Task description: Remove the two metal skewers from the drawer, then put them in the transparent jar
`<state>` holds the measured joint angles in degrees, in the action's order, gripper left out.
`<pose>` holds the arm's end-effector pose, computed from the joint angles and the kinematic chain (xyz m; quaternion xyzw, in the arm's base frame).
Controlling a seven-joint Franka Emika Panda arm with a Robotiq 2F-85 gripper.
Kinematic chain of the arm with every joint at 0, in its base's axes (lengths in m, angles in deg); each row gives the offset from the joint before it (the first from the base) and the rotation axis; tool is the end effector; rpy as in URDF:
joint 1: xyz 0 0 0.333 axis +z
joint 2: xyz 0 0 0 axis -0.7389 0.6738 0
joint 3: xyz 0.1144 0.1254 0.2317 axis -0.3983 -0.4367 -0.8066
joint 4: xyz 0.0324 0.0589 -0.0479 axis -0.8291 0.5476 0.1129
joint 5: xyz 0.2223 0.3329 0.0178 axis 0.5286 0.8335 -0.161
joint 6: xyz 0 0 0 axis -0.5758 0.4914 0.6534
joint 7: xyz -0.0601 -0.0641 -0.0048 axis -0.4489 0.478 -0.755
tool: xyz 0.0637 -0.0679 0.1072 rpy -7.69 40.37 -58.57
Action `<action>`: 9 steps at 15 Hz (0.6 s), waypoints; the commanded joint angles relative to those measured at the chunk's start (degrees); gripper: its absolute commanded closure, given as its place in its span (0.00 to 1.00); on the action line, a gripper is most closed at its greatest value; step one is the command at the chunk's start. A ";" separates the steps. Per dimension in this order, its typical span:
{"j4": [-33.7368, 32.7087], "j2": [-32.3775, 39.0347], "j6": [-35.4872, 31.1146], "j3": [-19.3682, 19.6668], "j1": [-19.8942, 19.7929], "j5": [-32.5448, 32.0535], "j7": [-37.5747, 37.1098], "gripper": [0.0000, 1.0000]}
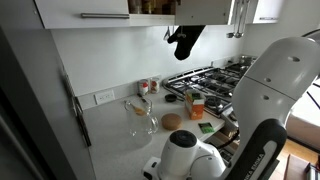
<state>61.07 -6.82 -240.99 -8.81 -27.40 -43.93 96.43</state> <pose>0.4340 0.3900 0.1271 -0.8338 -0.5325 -0.1241 0.0755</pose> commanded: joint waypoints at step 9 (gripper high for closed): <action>0.43 0.08 -3.56 -0.37 -0.47 -1.83 -1.93 0.99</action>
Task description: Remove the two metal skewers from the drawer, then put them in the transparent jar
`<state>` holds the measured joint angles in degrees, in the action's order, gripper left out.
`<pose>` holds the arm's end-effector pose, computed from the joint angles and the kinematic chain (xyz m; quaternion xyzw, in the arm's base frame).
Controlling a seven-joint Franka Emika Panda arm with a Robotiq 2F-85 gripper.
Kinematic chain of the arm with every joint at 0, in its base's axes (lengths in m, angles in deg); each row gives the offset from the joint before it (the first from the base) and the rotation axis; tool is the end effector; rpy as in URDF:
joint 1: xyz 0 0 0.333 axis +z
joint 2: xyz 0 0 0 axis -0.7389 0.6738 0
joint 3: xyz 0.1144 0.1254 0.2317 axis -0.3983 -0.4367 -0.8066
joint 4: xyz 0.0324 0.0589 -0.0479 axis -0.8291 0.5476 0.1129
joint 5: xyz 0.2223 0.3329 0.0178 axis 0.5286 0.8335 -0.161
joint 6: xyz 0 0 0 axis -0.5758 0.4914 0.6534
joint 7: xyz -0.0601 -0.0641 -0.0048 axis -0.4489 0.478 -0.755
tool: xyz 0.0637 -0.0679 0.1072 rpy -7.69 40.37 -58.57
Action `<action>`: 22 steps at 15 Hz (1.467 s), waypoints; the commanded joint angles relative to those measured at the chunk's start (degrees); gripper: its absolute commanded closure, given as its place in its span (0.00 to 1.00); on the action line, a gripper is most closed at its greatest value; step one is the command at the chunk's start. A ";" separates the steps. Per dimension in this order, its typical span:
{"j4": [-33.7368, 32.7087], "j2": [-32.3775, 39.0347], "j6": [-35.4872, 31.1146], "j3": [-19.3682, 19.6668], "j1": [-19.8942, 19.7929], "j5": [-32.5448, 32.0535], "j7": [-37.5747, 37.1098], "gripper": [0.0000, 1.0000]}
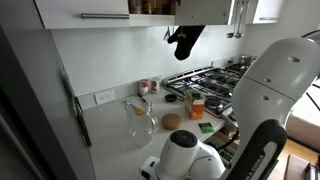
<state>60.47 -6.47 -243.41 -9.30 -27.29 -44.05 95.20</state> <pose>0.4363 0.3997 0.1340 -0.8345 -0.5245 -0.1459 0.0849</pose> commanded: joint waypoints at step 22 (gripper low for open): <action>21.93 -14.29 -22.73 -27.08 -29.64 0.01 1.12 0.99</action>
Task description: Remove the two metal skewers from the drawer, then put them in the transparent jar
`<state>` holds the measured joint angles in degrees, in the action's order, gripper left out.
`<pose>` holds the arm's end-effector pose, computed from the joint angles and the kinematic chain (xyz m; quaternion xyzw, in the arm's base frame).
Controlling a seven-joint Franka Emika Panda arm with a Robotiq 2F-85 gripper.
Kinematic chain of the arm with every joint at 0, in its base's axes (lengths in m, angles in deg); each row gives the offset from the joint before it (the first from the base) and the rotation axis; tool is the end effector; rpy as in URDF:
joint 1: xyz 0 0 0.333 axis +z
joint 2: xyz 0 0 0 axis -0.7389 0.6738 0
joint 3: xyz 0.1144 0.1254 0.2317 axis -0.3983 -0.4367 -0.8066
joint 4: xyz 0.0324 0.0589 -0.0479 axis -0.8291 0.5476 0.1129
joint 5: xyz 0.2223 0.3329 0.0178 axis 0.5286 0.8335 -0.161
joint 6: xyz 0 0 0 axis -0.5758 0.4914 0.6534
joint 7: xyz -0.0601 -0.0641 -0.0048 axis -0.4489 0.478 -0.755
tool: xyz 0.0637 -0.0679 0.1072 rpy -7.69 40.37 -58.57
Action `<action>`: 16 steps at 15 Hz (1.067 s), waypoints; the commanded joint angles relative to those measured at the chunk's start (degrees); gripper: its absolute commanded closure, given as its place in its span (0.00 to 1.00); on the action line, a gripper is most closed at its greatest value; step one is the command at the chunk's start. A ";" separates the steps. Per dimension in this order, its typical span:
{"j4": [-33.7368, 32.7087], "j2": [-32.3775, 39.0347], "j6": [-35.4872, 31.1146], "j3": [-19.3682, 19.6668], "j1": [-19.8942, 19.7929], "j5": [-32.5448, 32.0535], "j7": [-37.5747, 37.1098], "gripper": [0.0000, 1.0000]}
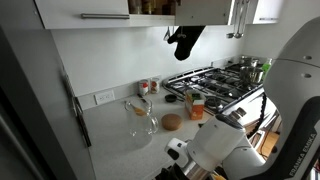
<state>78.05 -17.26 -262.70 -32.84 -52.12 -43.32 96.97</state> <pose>0.3966 0.3653 0.2059 -0.8095 -0.4985 -0.2763 0.1410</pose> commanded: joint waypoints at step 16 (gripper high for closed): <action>3.95 -9.82 -10.35 -13.50 -18.00 -3.49 -6.21 0.99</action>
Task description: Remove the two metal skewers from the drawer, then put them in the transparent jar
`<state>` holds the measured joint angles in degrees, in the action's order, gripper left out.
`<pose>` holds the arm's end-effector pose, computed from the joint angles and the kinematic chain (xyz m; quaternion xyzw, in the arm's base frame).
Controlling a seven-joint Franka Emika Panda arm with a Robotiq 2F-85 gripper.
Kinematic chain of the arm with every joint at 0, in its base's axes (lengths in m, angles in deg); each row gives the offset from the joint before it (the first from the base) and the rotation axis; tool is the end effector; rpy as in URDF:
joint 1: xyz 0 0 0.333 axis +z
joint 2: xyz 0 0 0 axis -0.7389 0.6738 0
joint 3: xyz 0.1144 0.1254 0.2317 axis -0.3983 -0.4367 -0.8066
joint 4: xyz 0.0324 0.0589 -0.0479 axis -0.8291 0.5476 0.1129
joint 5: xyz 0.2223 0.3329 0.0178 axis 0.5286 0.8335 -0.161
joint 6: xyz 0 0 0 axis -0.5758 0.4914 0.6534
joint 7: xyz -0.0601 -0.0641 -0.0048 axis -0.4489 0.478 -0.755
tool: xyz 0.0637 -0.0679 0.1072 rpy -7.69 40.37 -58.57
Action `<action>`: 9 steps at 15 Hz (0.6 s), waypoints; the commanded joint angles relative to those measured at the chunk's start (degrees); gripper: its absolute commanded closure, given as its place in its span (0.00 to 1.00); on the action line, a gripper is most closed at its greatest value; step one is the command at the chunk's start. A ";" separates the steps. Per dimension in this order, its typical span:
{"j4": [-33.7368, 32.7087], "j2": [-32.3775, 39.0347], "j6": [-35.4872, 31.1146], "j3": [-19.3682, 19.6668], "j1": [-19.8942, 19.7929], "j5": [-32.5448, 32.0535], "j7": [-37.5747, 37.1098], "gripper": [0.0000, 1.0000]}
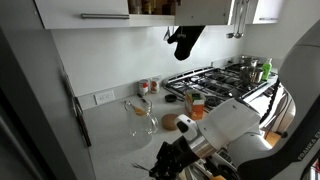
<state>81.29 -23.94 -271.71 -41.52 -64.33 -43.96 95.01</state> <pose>0.4194 0.3350 0.2649 -0.7956 -0.4560 -0.3781 0.1268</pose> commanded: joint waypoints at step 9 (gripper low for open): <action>-1.39 -4.13 -2.78 -8.64 -10.94 -2.38 -5.06 0.95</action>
<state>79.90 -28.07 -274.49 -50.17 -75.27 -46.34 89.95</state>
